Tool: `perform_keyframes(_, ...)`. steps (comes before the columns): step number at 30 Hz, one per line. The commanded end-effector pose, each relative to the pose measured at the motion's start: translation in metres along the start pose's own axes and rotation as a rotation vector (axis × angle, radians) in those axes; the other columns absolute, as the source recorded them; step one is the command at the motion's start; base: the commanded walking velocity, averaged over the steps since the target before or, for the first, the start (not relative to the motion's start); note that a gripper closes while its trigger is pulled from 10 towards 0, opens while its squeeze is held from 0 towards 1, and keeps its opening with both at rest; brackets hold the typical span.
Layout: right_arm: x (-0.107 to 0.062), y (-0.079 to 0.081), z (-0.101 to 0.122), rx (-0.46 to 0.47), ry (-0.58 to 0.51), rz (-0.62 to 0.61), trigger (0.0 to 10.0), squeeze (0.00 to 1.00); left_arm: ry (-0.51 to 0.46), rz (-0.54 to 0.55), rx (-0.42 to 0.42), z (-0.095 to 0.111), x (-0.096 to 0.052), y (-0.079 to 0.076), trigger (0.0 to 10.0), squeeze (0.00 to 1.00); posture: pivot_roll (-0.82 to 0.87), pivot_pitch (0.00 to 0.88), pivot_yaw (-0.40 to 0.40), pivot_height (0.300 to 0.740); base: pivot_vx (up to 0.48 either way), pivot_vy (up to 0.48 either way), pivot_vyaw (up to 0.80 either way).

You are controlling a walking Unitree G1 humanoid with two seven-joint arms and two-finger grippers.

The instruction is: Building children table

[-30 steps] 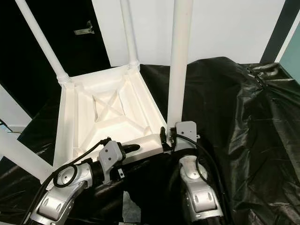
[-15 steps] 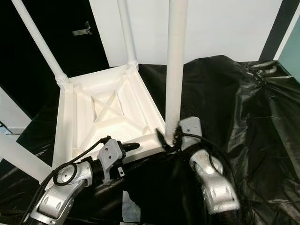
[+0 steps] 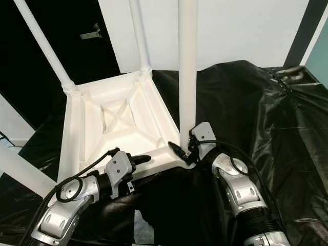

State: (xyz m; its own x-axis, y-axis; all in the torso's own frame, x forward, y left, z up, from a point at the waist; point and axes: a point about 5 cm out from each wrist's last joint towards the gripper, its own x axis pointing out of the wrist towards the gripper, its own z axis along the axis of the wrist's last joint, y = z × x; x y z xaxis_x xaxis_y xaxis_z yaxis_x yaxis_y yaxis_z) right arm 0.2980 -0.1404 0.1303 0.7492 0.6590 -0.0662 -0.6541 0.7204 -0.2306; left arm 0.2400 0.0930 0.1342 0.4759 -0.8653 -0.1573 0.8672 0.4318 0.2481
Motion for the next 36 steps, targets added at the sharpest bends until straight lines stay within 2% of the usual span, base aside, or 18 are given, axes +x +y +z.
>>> perform_keyframes(1,0.001,0.005,-0.004,0.003,0.015,0.042,0.0,0.00,0.022,0.039,-0.009,-0.003,-0.005,0.003,10.0,0.00,0.07,0.000,0.090,0.740,0.000,0.000,0.00)
perform_keyframes(7,0.001,0.005,-0.004,0.003,0.015,0.042,0.0,0.00,0.022,0.039,-0.009,-0.003,-0.005,0.003,10.0,0.00,0.07,0.000,0.090,0.740,0.000,0.000,0.00)
perform_keyframes(10,0.000,0.004,-0.008,-0.002,0.037,0.013,0.0,0.00,0.023,0.041,-0.010,-0.004,-0.005,0.003,10.0,0.00,0.06,0.000,0.088,0.740,0.000,0.000,0.00)
perform_keyframes(11,-0.001,0.003,-0.011,0.003,0.061,-0.049,0.0,0.00,0.023,0.042,-0.009,-0.004,-0.004,0.002,10.0,0.00,0.06,0.000,0.084,0.740,0.000,0.000,0.00)
perform_keyframes(13,-0.001,0.003,-0.011,0.003,0.061,-0.049,0.0,0.00,0.023,0.042,-0.009,-0.004,-0.004,0.002,10.0,0.00,0.06,0.000,0.084,0.740,0.000,0.000,0.00)
perform_keyframes(15,-0.003,0.002,-0.016,0.014,0.088,-0.142,0.0,0.00,0.021,0.043,-0.009,-0.004,-0.003,0.002,10.0,0.00,0.06,0.000,0.081,0.740,0.000,0.000,0.00)
perform_keyframes(16,-0.003,0.004,-0.019,0.031,0.100,-0.240,0.0,0.00,0.018,0.043,-0.010,-0.004,-0.003,0.002,10.0,0.00,0.05,0.000,0.073,0.740,0.000,0.000,0.00)
perform_keyframes(17,-0.003,0.004,-0.019,0.031,0.100,-0.240,0.0,0.00,0.018,0.043,-0.010,-0.004,-0.003,0.002,10.0,0.00,0.05,0.000,0.073,0.740,0.000,0.000,0.00)
perform_keyframes(20,-0.006,0.012,-0.025,0.086,0.135,-0.455,0.0,0.00,0.015,0.042,-0.014,-0.004,-0.001,-0.001,10.0,0.00,0.05,0.000,0.069,0.740,0.000,0.000,0.00)
perform_keyframes(24,-0.006,0.015,-0.025,0.096,0.136,-0.502,0.0,0.00,0.014,0.040,-0.016,-0.004,0.000,-0.001,10.0,0.00,0.05,0.000,0.069,0.740,0.000,0.000,0.00)
perform_keyframes(25,-0.007,0.026,-0.025,0.139,0.140,-0.634,0.0,0.00,0.013,0.035,-0.017,-0.005,0.000,-0.002,10.0,0.00,0.04,0.000,0.067,0.740,0.000,0.000,0.00)
perform_keyframes(26,-0.007,0.032,-0.023,0.155,0.138,-0.691,0.0,0.00,0.013,0.033,-0.017,-0.005,0.001,-0.002,10.0,0.00,0.04,0.000,0.067,0.740,0.000,0.000,0.00)
perform_keyframes(28,-0.007,0.032,-0.023,0.155,0.138,-0.691,0.0,0.00,0.013,0.033,-0.017,-0.005,0.001,-0.002,10.0,0.00,0.04,0.000,0.067,0.740,0.000,0.000,0.00)
perform_keyframes(29,-0.007,0.036,-0.022,0.162,0.138,-0.732,0.0,0.00,0.014,0.031,-0.017,-0.005,0.001,-0.002,10.0,0.00,0.04,0.000,0.065,0.740,0.000,0.000,0.00)
perform_keyframes(32,-0.002,0.044,-0.017,0.170,0.121,-0.718,0.0,0.00,0.013,0.028,-0.016,-0.005,0.001,-0.002,10.0,0.00,0.04,0.000,0.066,0.740,0.000,0.000,0.00)
perform_keyframes(33,0.000,0.046,-0.015,0.184,0.103,-0.696,4.4,0.00,0.013,0.025,-0.015,-0.005,0.002,-0.003,10.0,0.00,0.03,0.000,0.068,0.740,0.000,0.000,0.00)
perform_keyframes(34,0.000,0.046,-0.012,0.180,0.091,-0.693,10.0,0.00,0.012,0.023,-0.015,-0.005,0.002,-0.003,10.0,0.00,0.03,0.000,0.068,0.740,0.000,0.000,0.00)
perform_keyframes(36,0.001,0.046,-0.010,0.182,0.077,-0.688,10.0,0.00,0.011,0.020,-0.014,-0.005,0.002,-0.003,10.0,0.00,0.03,0.000,0.067,0.740,0.000,0.000,0.00)
